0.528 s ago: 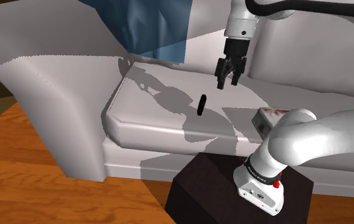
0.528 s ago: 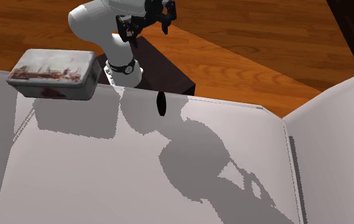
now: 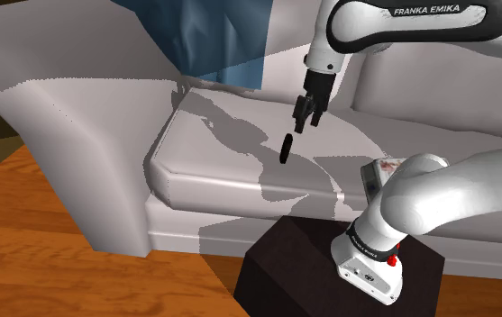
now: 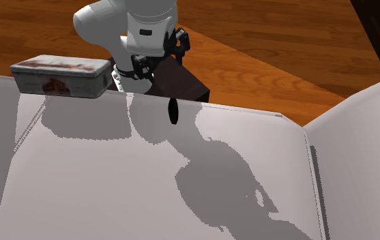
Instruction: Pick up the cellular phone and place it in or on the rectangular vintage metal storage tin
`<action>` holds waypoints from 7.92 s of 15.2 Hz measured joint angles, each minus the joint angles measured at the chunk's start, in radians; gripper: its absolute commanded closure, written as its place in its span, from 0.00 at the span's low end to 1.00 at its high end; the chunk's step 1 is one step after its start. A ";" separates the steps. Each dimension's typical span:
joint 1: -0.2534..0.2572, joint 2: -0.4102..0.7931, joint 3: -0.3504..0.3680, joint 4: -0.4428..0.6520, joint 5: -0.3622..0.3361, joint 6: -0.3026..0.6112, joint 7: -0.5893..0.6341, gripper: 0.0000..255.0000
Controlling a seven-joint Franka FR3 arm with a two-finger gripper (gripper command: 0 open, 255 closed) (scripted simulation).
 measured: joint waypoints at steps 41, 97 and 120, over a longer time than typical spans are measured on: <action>0.020 0.149 -0.059 -0.043 -0.022 0.288 -0.175 1.00; -0.267 -0.573 -0.497 0.173 -0.578 -0.583 -0.726 1.00; -0.327 -0.697 -0.625 -0.062 -0.711 -0.461 -0.725 1.00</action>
